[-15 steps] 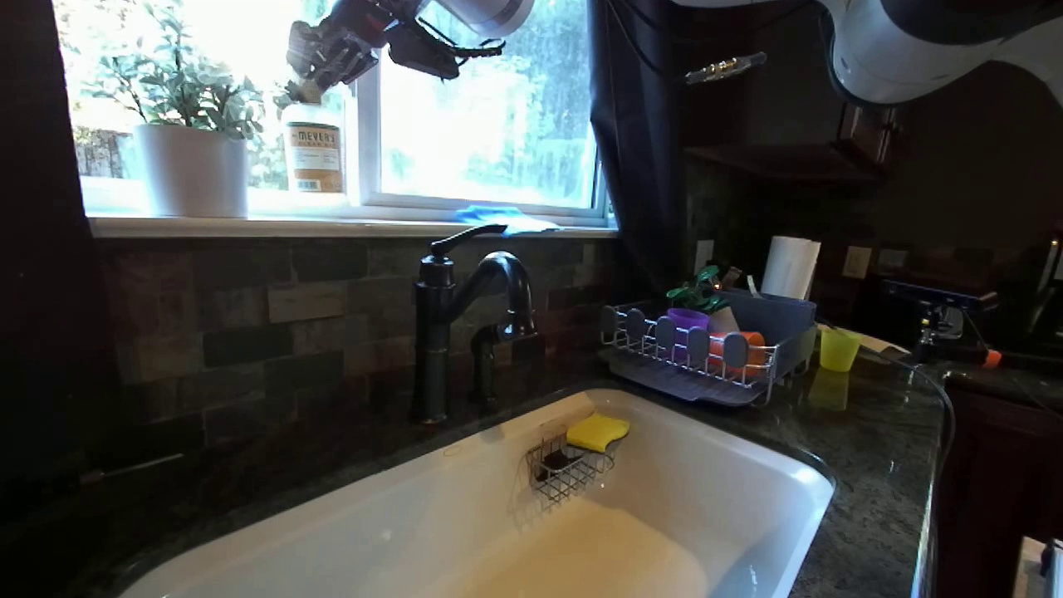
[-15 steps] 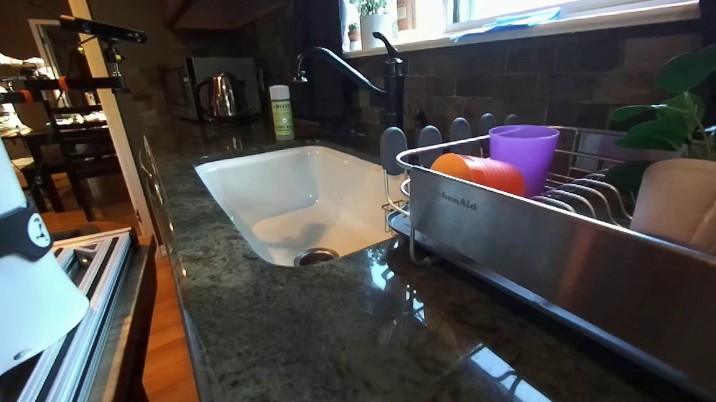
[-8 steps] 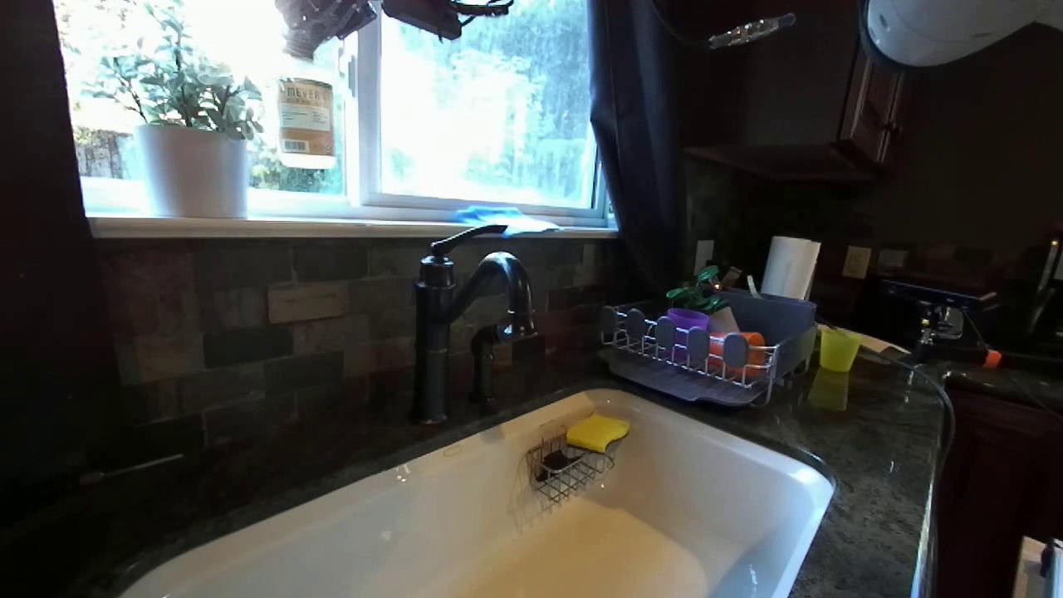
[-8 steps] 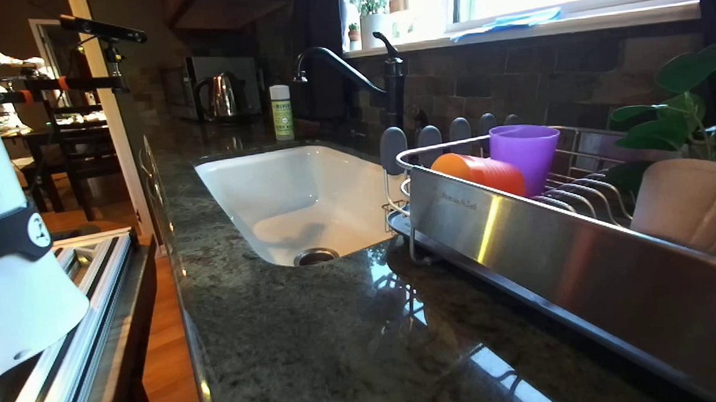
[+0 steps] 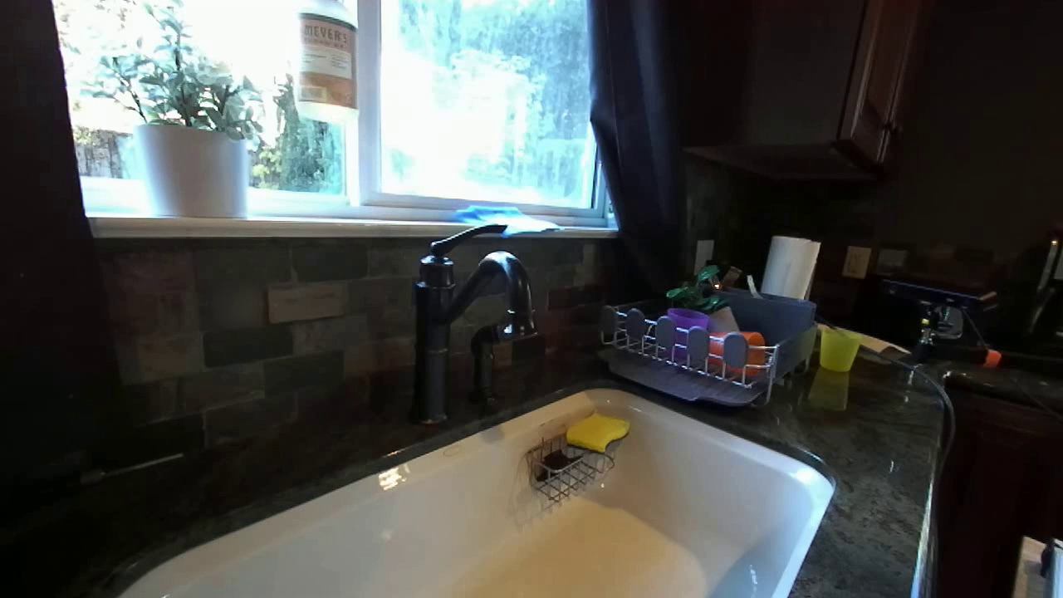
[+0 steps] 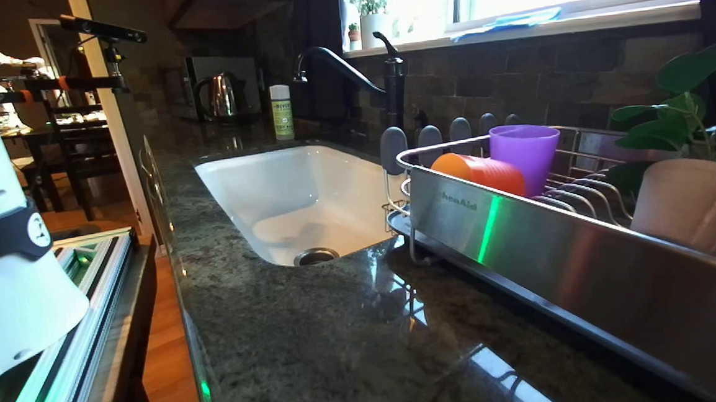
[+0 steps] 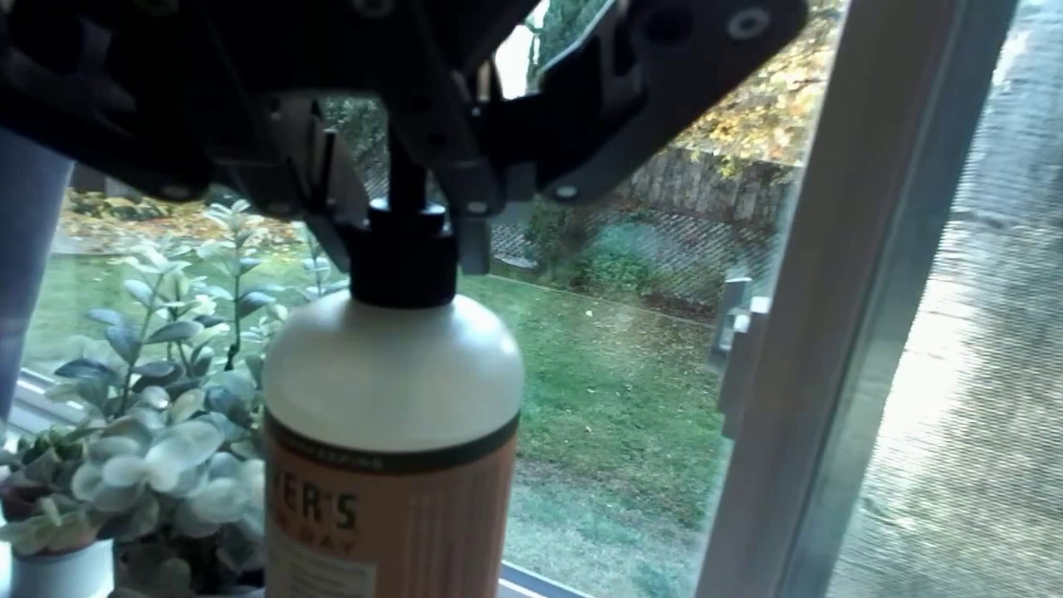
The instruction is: Put the pump bottle on the counter.
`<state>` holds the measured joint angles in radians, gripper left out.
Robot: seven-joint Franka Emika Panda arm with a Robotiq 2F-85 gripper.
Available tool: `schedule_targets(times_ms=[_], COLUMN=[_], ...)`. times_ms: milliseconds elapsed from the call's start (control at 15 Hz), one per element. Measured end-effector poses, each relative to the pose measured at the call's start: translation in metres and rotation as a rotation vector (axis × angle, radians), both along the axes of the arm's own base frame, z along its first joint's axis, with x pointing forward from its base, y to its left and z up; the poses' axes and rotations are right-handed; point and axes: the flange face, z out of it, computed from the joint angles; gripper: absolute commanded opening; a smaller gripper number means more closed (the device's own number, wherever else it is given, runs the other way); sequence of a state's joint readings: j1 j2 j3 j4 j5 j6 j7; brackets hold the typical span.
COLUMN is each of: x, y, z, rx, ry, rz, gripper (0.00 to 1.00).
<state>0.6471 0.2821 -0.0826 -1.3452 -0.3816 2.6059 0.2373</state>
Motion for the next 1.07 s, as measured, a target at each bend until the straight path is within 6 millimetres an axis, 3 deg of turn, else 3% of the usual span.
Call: schedule_targets(times_ms=[267,467,733,933,1067], x=[-0.042,-0.074,-0.096,-0.094,-0.079], y=[-0.027,-0.027,0.008,0.042,0.064], z=[0.009,-0.005,-0.042,-0.078,-0.104], rx=[0.024,0.042,0.092,0.088,0.054], ry=[0.001,0.055,0.134,0.192,0.23], rz=[-0.094,-0.039,0.16,0.303,0.39], gripper=[0.08,0.08,0.08,0.08,0.08])
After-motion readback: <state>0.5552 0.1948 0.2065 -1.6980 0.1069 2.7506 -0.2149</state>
